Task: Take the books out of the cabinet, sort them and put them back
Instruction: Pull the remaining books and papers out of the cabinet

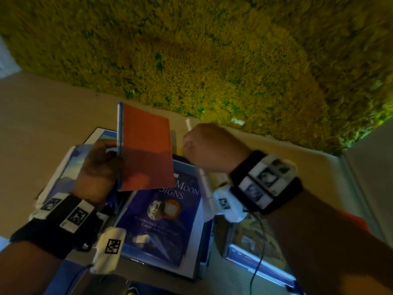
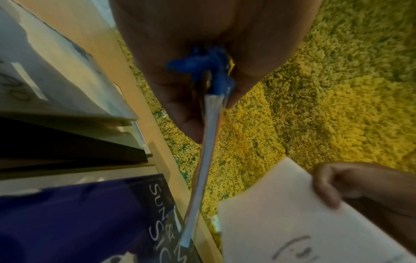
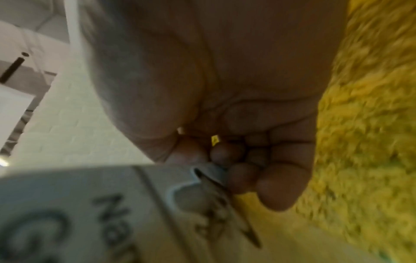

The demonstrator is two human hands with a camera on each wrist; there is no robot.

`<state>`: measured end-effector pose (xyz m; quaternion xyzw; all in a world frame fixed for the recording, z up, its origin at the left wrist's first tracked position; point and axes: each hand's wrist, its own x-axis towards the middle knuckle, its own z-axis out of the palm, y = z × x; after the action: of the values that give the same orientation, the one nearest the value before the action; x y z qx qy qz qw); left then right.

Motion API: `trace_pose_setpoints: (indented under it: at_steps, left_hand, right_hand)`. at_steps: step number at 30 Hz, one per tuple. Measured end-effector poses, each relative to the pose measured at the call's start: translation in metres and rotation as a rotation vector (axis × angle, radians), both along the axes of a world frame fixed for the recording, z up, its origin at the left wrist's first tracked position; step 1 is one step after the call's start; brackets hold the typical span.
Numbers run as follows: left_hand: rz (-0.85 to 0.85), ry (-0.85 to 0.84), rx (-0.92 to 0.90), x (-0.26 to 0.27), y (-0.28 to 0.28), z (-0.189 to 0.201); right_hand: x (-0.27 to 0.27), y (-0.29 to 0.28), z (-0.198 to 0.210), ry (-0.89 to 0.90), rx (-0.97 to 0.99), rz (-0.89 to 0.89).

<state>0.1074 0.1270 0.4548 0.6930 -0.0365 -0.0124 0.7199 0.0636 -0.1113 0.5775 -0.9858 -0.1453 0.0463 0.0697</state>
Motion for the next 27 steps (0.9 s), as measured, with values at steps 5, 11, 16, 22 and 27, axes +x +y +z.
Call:
trace_pose_setpoints:
  at_steps: [5,11,16,22,27]
  left_hand:
    - [0.092,-0.126,0.08,-0.005,0.001,0.023]
    - [0.047,-0.199,0.195,-0.01,-0.015,0.042]
    - [-0.303,-0.509,0.443,-0.048,-0.054,0.027]
    - [-0.219,-0.389,0.501,-0.034,-0.042,0.0]
    - [-0.329,0.107,0.298,-0.028,-0.036,-0.005]
  right_hand:
    - [0.0,0.042,-0.088,0.383,0.339,0.002]
    - [-0.005,0.014,-0.103,0.332,0.995,-0.28]
    - [-0.007,0.009,-0.083,0.369,1.573,-0.39]
    - [-0.027,-0.026,-0.117,0.33,1.877,-0.629]
    - [-0.035,-0.033,-0.124,0.434,1.839,-0.679]
